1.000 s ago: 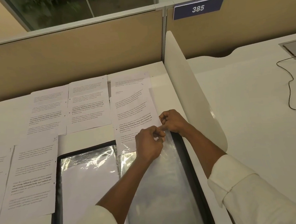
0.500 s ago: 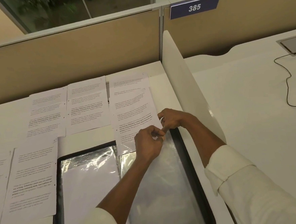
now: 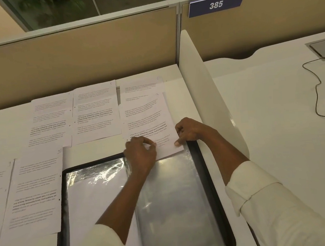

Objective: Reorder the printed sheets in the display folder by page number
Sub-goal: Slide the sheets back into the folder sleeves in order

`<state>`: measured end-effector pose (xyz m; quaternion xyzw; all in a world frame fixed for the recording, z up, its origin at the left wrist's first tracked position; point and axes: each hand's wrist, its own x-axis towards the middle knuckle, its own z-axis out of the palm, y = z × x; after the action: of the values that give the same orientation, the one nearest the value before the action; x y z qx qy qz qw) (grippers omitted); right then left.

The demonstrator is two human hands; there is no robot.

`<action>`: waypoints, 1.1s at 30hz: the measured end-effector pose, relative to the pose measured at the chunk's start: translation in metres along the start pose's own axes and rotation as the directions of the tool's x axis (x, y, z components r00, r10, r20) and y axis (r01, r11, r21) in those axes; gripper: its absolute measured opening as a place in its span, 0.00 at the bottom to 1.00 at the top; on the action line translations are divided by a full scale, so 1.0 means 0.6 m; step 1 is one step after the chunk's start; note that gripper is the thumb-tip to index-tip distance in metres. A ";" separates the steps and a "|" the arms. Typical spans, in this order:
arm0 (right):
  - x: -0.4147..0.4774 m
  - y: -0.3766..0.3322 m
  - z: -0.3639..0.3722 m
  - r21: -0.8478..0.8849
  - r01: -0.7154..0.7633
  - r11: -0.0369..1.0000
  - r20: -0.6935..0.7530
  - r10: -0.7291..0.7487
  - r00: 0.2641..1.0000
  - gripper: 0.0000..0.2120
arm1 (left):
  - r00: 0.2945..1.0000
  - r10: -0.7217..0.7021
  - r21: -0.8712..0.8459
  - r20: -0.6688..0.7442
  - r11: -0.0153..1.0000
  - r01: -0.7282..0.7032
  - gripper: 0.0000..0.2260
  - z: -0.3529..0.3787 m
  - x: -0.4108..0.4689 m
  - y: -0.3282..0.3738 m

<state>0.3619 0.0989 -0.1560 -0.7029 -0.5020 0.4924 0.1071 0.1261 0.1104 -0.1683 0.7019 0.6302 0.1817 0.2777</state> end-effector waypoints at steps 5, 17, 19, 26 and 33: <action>-0.002 0.007 0.007 0.034 -0.014 0.999 -0.035 0.015 0.999 0.09 | 0.984 -0.160 0.225 -0.079 0.959 0.174 0.14 -0.041 0.072 -0.052; -0.002 0.021 0.005 0.108 -0.034 0.994 -0.001 0.035 0.999 0.11 | 0.871 -0.470 -0.259 0.143 0.832 0.491 0.20 -0.065 0.200 -0.068; -0.003 0.026 0.006 0.139 -0.040 0.990 -0.003 0.041 0.999 0.13 | 0.861 -0.470 -0.277 0.193 0.816 0.508 0.18 -0.064 0.208 -0.075; -0.003 0.023 0.006 0.299 -0.061 0.952 -0.071 0.086 0.994 0.14 | 0.879 -0.402 -0.290 0.258 0.835 0.467 0.09 -0.073 0.185 -0.103; 0.022 0.006 0.017 0.498 0.022 0.867 -0.290 0.143 0.946 0.16 | 0.870 -0.324 -0.201 0.371 0.887 0.416 0.10 -0.084 0.164 -0.146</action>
<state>0.3559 0.1040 -0.1712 -0.7374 -0.3127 0.4878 0.3471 0.0406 0.2197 -0.1924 0.5415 0.6676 0.0911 0.5028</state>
